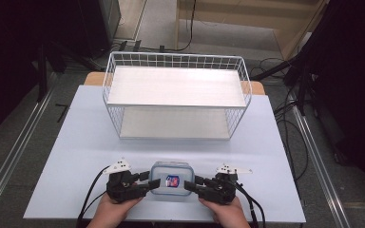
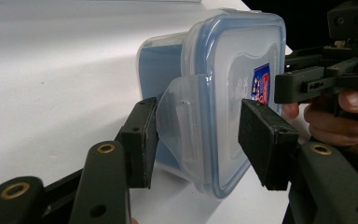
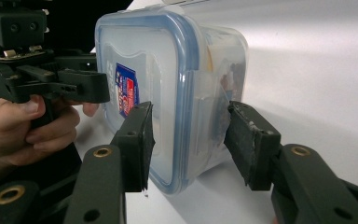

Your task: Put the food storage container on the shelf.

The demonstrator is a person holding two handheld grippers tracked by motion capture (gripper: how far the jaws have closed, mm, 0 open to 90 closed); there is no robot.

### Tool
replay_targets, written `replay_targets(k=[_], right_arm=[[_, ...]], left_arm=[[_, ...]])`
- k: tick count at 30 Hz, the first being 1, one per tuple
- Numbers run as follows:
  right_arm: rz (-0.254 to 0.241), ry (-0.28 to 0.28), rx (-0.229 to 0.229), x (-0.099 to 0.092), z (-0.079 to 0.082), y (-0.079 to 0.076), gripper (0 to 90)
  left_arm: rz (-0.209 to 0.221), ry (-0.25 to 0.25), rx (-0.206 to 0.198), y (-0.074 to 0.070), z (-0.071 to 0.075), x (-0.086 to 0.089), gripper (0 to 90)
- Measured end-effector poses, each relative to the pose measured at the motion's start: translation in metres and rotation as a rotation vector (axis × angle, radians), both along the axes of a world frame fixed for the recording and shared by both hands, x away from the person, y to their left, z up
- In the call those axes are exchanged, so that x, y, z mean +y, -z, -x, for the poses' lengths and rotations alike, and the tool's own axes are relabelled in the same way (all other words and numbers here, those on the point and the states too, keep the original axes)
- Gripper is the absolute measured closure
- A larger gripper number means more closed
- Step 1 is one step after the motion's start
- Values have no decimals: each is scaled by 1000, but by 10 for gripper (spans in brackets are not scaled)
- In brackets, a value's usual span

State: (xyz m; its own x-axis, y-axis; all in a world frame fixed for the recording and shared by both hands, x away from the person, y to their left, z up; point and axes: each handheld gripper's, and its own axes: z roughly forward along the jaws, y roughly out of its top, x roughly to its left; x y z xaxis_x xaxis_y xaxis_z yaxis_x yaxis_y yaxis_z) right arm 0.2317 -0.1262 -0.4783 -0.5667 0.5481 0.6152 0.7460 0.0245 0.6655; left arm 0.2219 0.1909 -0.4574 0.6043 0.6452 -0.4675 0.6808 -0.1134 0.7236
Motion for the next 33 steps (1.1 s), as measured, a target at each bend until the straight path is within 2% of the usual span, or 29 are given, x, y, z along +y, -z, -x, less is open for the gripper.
replay_targets(k=[8,11,17,18,20,22,27,28,29,30,33], right_arm=[[3,-4,-17,0,1,0,535],[11,1,-38,0,1,-1,533],[14,3,-70,-1,2,-4,533],[16,6,-92,-1,3,-7,533],[16,7,-100,-1,4,-8,533],[15,14,-139,0,5,-13,532],[9,22,-179,-1,7,-19,532],[9,25,-202,-1,7,-22,532],[8,26,-208,-1,8,-24,532],[8,26,-208,-1,8,-24,532],[5,35,-251,-2,8,-30,531]], left_arm=[[-9,-1,-15,-1,2,-1,494],[-29,-3,-40,-1,3,-3,493],[-25,-9,-77,-4,5,-4,492],[-19,-10,-94,-6,6,-4,492],[-18,-12,-105,-7,6,-4,491],[-16,-13,-137,-12,7,-5,491],[-16,-13,-175,-19,8,-6,491],[-18,-13,-185,-20,8,-5,491],[-13,-16,-202,-23,9,-6,490],[-13,-16,-202,-23,9,-6,490],[-13,-17,-243,-30,10,-7,489]])
